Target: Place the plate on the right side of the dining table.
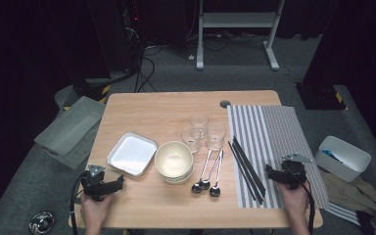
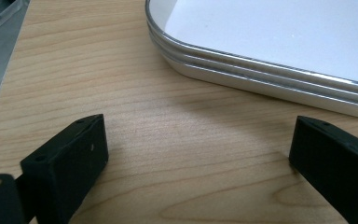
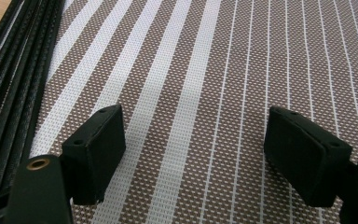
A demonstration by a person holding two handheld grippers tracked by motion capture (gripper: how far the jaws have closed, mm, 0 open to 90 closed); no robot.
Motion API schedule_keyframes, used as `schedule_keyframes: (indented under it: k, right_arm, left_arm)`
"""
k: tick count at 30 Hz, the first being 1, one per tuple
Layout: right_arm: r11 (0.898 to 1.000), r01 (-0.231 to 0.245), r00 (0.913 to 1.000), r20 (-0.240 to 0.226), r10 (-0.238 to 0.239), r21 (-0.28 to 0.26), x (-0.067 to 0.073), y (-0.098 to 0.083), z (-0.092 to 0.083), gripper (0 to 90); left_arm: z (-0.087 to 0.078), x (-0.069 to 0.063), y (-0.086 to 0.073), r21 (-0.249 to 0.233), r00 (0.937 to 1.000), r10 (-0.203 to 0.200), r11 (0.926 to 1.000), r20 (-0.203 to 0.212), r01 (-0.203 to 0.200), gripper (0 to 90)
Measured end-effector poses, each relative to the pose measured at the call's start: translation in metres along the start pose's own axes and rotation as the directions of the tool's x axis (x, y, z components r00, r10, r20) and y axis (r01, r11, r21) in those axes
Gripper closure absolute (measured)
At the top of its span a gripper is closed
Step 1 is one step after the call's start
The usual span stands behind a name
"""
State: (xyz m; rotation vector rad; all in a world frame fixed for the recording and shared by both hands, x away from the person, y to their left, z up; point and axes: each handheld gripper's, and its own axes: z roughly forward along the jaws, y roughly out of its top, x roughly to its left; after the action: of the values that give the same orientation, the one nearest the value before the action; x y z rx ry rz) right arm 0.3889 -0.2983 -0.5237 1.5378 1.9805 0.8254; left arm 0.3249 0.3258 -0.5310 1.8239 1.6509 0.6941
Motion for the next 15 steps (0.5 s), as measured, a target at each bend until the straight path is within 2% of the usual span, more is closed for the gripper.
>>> schedule_keyframes:
  k: [9,15]
  right_arm:
    - [1.0,0.0,1.0,0.0,0.0,0.0,0.0,0.0,0.0,20.6]
    - [1.0,0.002,1.0,0.0,-0.002,0.0,-0.0001,0.0,0.0,20.6]
  left_arm:
    - [-0.0001,0.0004,0.0004,-0.004,1.0,-0.002,1.0,-0.009,0.002,6.7]
    - [-0.0021,0.002,-0.0012,-0.025,0.9998,-0.018,0.9995,-0.013,0.018,14.6]
